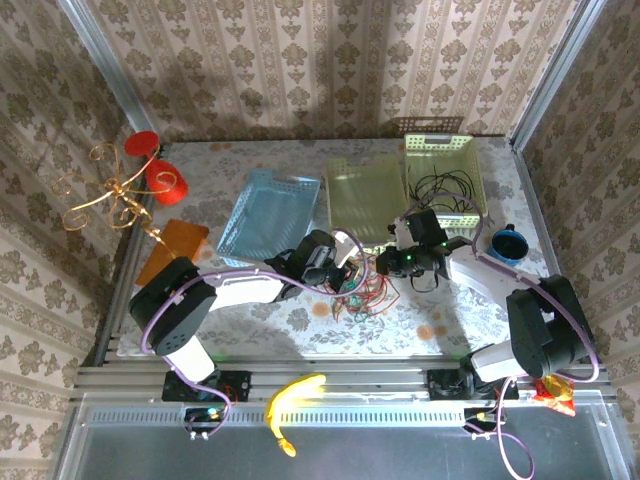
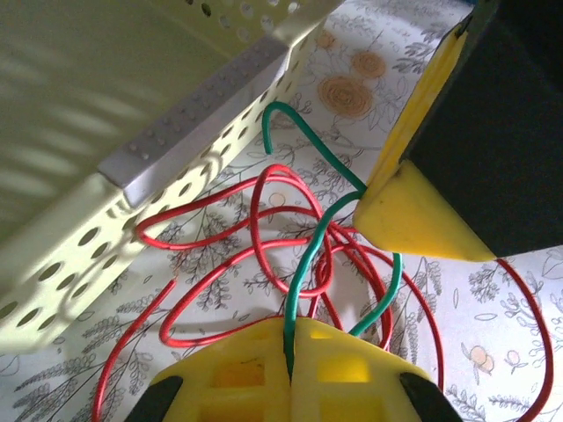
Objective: Untangle the cables
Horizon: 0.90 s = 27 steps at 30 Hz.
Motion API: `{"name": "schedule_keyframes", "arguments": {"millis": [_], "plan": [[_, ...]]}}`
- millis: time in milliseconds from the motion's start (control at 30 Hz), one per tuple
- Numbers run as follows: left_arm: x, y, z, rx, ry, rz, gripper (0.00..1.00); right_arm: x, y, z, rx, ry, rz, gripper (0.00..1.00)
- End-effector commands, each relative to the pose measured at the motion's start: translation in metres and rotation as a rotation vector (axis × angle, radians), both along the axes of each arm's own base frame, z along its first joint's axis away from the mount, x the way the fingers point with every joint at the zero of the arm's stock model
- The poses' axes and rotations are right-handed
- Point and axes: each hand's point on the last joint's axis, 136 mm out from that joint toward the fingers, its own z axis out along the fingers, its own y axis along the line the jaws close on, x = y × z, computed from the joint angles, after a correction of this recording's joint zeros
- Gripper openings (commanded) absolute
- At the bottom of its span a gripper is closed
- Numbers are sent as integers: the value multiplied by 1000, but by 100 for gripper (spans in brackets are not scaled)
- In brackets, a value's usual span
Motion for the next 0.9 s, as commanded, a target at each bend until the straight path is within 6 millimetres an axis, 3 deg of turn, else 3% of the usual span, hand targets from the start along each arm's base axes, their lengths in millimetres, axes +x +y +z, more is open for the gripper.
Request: {"name": "schedule_keyframes", "arguments": {"millis": [0, 133, 267, 433, 600, 867], "plan": [[4, 11, 13, -55, -24, 48, 0, 1, -62, -13, -247, -12, -244, 0], [-7, 14, 34, -165, -23, -8, 0, -7, -109, -17, -408, -3, -429, 0], [-22, 20, 63, -284, -34, -86, 0, -18, -140, -30, -422, 76, -594, 0], [-37, 29, 87, -360, -76, -166, 0, -19, -145, -42, -312, 151, -676, 0], [-28, 46, 99, -426, -33, -131, 0, -17, -156, -45, -275, 174, -736, 0], [-21, 51, 83, -349, -30, -103, 0, -15, -156, -35, -263, 131, -704, 0]]}}
